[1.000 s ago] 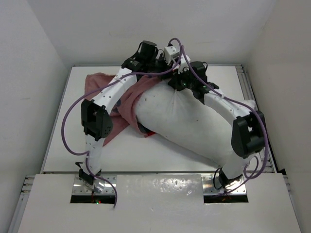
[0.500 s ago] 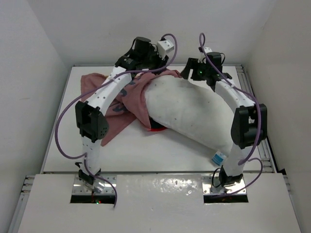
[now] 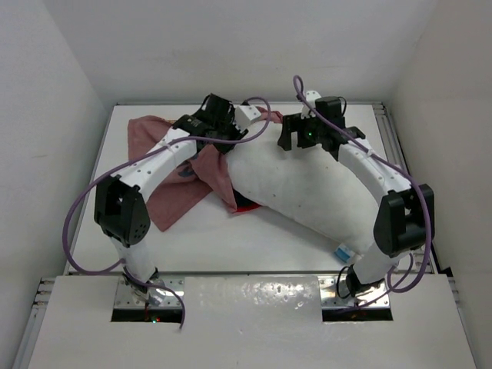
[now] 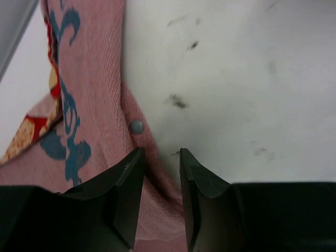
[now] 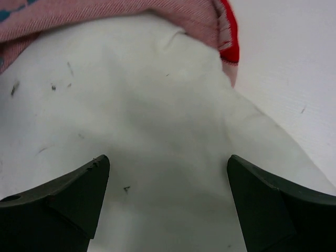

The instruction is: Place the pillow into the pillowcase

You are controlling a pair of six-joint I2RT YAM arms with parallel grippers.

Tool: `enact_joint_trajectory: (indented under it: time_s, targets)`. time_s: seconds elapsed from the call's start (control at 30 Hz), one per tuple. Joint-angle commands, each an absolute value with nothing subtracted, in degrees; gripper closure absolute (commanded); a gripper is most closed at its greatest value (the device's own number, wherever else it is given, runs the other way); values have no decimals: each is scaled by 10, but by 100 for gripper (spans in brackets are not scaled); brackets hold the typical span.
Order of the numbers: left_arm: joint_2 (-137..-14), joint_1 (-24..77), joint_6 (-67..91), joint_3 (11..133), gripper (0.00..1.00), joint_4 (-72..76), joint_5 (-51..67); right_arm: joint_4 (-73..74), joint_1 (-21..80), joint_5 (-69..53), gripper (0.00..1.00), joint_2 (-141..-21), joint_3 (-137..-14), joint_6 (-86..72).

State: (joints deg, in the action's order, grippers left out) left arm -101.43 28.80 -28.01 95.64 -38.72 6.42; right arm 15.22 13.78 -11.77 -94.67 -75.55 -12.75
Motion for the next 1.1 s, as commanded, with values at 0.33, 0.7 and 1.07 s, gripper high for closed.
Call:
enact_joint_trajectory:
  time_s: [0.33,0.7,1.07]
  targets:
    - [-1041,290,-291,911,70,-344,-45,183,173,-76,7,-926,-742,-90]
    - [-1055,295,-303,1083,100,-381,115,284,192,-191,40,-1103,-895,-68]
    - [-1078,320,-258,1170,100,-401,379,-105,198,-306,100,-1016,-835,-298]
